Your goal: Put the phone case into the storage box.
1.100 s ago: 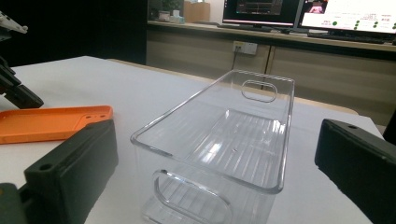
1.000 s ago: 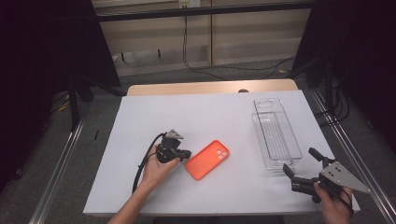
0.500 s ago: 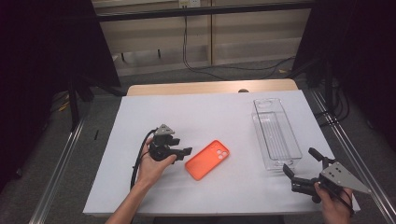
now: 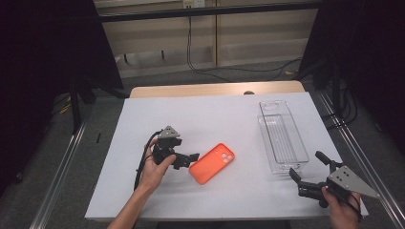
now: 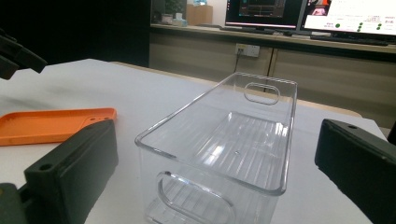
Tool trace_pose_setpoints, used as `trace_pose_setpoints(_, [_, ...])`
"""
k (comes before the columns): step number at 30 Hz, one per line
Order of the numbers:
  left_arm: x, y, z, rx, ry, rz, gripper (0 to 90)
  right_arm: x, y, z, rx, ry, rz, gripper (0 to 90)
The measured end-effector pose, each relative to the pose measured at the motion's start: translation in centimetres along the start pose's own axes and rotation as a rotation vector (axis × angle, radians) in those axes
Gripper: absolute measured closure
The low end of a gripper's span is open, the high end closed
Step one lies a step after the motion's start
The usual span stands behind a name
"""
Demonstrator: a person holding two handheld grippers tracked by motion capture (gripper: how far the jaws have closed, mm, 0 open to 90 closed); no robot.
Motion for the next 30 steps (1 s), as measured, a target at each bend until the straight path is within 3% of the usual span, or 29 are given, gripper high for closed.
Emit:
trace_pose_setpoints(2, [0.1, -0.2, -0.3, -0.012, -0.021, -0.011, 3.4, 0.0, 0.0, 0.0, 0.0, 0.001, 0.0, 0.0])
trace_pose_setpoints(5, [0.1, 0.1, -0.5, -0.019, -0.022, -0.095, 4.0, 0.0, 0.0, 0.0, 0.001, -0.001, 0.001, 0.0])
trace_pose_setpoints(6, [0.1, 0.0, -0.4, -0.036, -0.007, -0.088, 4.3, 0.0, -0.1, 0.0, 0.002, -0.002, 0.004, 0.0])
trace_pose_setpoints(10, [-0.4, -1.4, 0.0, -0.04, 0.049, -0.007, 5.1, 0.1, 0.0, 0.0, 0.001, -0.001, 0.004, 0.0])
trace_pose_setpoints(14, [-1.0, -2.0, 0.3, -0.072, 0.088, -0.012, 6.1, 0.0, 0.0, 0.0, 0.003, -0.001, 0.001, 0.0])
trace_pose_setpoints(16, [-1.4, -2.4, 0.7, -0.036, 0.135, 0.03, 7.3, 0.1, 0.0, 0.0, 0.001, -0.001, 0.002, 0.0])
trace_pose_setpoints(18, [-1.7, -2.8, 0.9, -0.034, 0.163, 0.079, 7.8, 0.1, 0.0, 0.0, 0.003, -0.001, 0.001, 0.0])
trace_pose_setpoints(21, [-2.1, -2.9, 0.9, -0.056, 0.173, 0.054, 6.0, 0.0, 0.0, 0.0, 0.001, 0.001, -0.001, 0.0])
trace_pose_setpoints(25, [-2.5, -3.7, 1.3, -0.049, 0.228, 0.098, 5.9, 0.0, 0.0, 0.0, 0.0, 0.0, -0.002, 0.0])
trace_pose_setpoints(30, [-3.4, -4.3, 1.8, -0.085, 0.266, 0.099, 6.0, 0.0, 0.1, 0.1, 0.0, 0.006, -0.008, 0.0])
Point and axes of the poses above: each handheld gripper's, and its own axes: x roughly backward along the jaws, z roughly out of its underside, y roughly to its left, the point moved 10 cm from there along -x, roughly forward along the jaws, and after that the axes turned 1 degree about x, right-handed, at the moved point
